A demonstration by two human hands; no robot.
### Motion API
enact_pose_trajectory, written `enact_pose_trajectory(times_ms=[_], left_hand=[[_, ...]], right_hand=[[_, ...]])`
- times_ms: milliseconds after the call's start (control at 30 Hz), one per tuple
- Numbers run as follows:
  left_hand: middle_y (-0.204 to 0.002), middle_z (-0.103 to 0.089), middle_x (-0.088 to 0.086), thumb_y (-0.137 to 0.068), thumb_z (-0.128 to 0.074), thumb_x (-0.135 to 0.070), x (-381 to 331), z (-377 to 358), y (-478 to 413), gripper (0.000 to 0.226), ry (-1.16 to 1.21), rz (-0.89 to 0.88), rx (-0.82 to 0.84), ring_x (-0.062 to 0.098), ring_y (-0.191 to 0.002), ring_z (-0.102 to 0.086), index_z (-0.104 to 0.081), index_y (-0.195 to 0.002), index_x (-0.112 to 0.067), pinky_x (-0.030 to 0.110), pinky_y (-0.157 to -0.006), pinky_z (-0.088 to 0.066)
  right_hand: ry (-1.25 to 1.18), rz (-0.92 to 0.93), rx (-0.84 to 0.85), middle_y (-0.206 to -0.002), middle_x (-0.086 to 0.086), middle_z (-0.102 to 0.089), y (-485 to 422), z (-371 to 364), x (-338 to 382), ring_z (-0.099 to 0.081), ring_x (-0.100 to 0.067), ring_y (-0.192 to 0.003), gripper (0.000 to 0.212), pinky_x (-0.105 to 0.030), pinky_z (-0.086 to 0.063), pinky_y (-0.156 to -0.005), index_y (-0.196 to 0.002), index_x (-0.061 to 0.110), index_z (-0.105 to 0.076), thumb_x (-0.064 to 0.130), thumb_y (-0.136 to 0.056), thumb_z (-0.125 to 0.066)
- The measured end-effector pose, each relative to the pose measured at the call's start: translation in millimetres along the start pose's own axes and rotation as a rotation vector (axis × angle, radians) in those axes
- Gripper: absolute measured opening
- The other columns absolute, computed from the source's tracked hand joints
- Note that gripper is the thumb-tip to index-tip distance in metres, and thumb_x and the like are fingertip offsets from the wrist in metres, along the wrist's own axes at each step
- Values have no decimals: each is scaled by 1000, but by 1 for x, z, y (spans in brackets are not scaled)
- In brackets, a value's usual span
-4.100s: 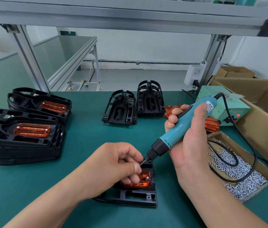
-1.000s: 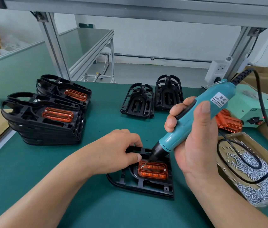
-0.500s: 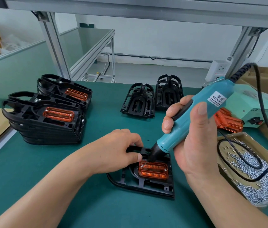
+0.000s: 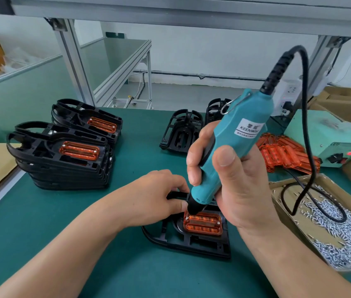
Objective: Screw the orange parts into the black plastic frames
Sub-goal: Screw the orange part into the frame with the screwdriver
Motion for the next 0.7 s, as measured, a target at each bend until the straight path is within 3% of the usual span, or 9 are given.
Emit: enact_pose_trajectory(times_ms=[300, 567, 700], left_hand=[[-127, -64, -12, -96, -69, -45, 1, 1, 2, 26, 4, 38, -3, 9, -124, -58, -64, -121, -41, 39, -107, -47], [-125, -65, -14, -96, -70, -45, 1, 1, 2, 24, 12, 47, -1, 7, -123, -58, -64, -119, -42, 40, -106, -48], [-124, -64, -13, -94, -70, -43, 1, 1, 2, 25, 9, 46, -6, 9, -124, -57, -63, -118, -41, 40, -107, -47]], right_hand=[[53, -11, 9, -77, -11, -58, -2, 2, -1, -52, -29, -60, 41, -39, -46, -64, -112, 16, -57, 50, -95, -74], [26, -9, 24, -79, -14, -57, -1, 2, -1, -53, -27, -61, 40, -37, -46, -64, -111, 17, -59, 50, -94, -75], [-11, 16, -10, -89, -13, -64, -1, 5, 2, -57, -26, -62, 49, -35, -49, -62, -118, 8, -54, 47, -96, -74]])
Point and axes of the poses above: each hand's wrist, its own y-axis away from the middle knuckle, its own z-axis out of the back of the hand, x = y × z, the point moved 8 cm from there along -y, towards the middle knuckle
